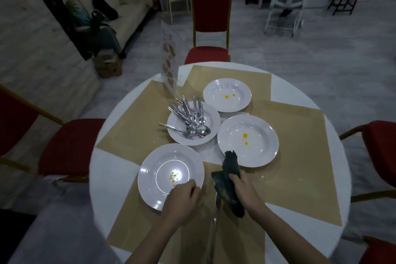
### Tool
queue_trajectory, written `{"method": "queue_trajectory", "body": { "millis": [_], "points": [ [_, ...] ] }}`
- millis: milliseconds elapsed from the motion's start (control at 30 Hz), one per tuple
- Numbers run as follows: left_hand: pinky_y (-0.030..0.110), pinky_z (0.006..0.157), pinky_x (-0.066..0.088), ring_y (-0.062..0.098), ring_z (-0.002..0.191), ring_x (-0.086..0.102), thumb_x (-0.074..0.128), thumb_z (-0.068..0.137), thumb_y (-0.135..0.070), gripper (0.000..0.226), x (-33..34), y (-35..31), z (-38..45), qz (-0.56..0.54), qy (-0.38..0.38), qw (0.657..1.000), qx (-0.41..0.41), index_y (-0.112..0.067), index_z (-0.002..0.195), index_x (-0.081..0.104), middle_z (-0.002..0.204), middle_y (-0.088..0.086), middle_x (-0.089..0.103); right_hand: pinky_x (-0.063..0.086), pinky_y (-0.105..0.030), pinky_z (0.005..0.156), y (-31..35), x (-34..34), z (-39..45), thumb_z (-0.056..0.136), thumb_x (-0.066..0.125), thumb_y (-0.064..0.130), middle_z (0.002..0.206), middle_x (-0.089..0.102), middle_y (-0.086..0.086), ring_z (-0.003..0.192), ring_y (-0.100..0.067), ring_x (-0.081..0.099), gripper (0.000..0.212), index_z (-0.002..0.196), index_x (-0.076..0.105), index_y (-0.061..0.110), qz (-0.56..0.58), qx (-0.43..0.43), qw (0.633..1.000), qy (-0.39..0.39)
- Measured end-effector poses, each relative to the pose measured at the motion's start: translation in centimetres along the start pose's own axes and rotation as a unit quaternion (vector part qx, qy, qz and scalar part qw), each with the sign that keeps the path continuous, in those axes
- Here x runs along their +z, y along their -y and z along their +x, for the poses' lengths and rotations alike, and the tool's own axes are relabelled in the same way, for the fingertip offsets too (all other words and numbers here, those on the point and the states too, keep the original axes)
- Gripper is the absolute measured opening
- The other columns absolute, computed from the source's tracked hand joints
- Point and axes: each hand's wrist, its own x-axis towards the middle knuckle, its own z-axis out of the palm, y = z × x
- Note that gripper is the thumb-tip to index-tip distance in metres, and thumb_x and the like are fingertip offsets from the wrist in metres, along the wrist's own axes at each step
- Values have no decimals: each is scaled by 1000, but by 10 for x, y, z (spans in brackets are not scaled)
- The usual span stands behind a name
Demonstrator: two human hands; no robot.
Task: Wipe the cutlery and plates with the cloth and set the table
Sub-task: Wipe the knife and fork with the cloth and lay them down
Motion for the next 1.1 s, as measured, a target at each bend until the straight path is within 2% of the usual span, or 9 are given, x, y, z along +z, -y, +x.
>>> {"method": "queue_trajectory", "body": {
  "millis": [167, 267, 333, 400, 533, 700, 800, 900, 1100],
  "points": [
    [19, 51, 26, 11, 54, 44, 45, 98, -26, 38, -29, 18, 40, 2, 10, 1000, 19, -20, 61, 38, 54, -5, 44, 44, -17, 62, 24, 24, 33, 101, 45, 26, 101, 62, 9, 89, -4, 59, 19, 119, 48, 23, -36, -18, 999, 1],
    [21, 49, 24, 10, 53, 41, 43, 97, -23, 37, -46, 36, 76, 26, 15, 999, 30, -18, 61, 36, 56, -3, 43, 48, -19, 68, 37, 40, 53, 100, 49, 30, 109, 63, 8, 93, -2, 60, 22, 121, 48, 25, -41, -18, 999, -7],
    [28, 55, 34, 15, 63, 49, 42, 97, -22, 28, -56, 48, 105, 55, 12, 997, 45, -14, 70, 44, 69, 3, 52, 45, -12, 63, 45, 50, 66, 99, 50, 31, 109, 62, 10, 93, 2, 57, 23, 122, 47, 27, -35, -6, 999, -15],
    [36, 65, 42, 21, 77, 54, 42, 96, -21, 18, -66, 57, 134, 91, 15, 994, 66, -11, 83, 50, 86, 5, 55, 43, -11, 63, 50, 62, 80, 99, 51, 29, 111, 62, 9, 95, 2, 57, 25, 123, 47, 26, -20, 1, 999, -35],
    [37, 69, 42, 25, 92, 54, 45, 96, -20, 11, -77, 70, 186, 135, 5, 984, 114, -12, 97, 51, 104, 5, 50, 48, -15, 70, 56, 82, 105, 97, 55, 23, 105, 67, 12, 90, 3, 63, 19, 113, 52, 32, 26, 0, 997, -68],
    [34, 70, 41, 23, 102, 51, 45, 87, -3, 31, -84, 80, 228, 237, -6, 960, 148, -15, 115, 51, 119, 3, 49, 54, -33, 84, 57, 96, 121, 96, 57, 20, 106, 69, 2, 95, -12, 66, 17, 111, 55, 27, 40, 5, 994, -102],
    [32, 69, 37, 23, 103, 50, 46, 86, -4, 35, -84, 84, 239, 273, 5, 948, 166, -16, 119, 49, 121, 2, 50, 53, -35, 84, 59, 100, 124, 96, 57, 20, 104, 69, -1, 94, -14, 66, 15, 110, 56, 25, 36, 9, 993, -112],
    [31, 74, 37, 22, 104, 50, 56, 87, -17, 31, -83, 87, 244, 314, 20, 933, 174, -18, 117, 46, 117, 1, 51, 53, -38, 87, 60, 102, 124, 96, 57, 20, 106, 68, -2, 96, -16, 65, 17, 113, 55, 22, 26, 16, 993, -114],
    [31, 80, 37, 22, 106, 48, 67, 83, -28, 30, -81, 90, 252, 353, 33, 912, 206, -19, 106, 51, 113, 2, 50, 54, -29, 83, 61, 101, 121, 97, 55, 18, 109, 68, 2, 96, -12, 66, 20, 117, 54, 23, 43, 21, 994, -101]
  ]
}}
